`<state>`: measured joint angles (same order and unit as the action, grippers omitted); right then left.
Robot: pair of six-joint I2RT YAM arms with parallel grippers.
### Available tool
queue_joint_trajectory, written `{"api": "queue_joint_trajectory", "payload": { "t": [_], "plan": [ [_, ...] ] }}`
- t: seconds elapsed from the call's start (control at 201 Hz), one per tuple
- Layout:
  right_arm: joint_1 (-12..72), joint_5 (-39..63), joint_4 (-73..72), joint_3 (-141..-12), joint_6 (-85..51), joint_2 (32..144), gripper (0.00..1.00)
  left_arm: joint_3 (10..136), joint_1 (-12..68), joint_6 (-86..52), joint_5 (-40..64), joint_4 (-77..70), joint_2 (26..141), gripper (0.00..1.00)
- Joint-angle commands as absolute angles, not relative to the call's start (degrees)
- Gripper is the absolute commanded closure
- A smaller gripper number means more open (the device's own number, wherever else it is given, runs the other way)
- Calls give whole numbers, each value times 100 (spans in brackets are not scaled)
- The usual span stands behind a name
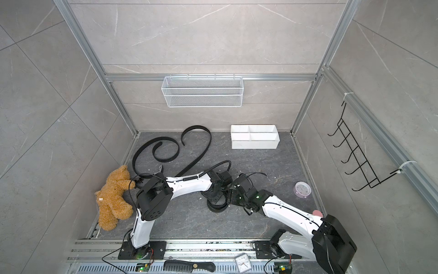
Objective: Place the belts into the storage roll
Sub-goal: Pick up the belt from the center of the board.
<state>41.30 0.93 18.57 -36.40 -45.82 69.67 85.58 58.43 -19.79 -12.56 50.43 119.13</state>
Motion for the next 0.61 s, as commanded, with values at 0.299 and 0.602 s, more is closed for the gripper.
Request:
{"api": "queue_joint_trajectory", "payload": {
  "t": [0.299, 0.602],
  "plan": [
    [4166, 219, 910, -3774, -4703, 8261, 32, 8055, 6021, -2075, -460, 4923, 12340, 100],
    [4162, -68, 1275, -3983, -4823, 8878, 48, 7920, 6019, -2123, -275, 4741, 12252, 100]
  ]
}}
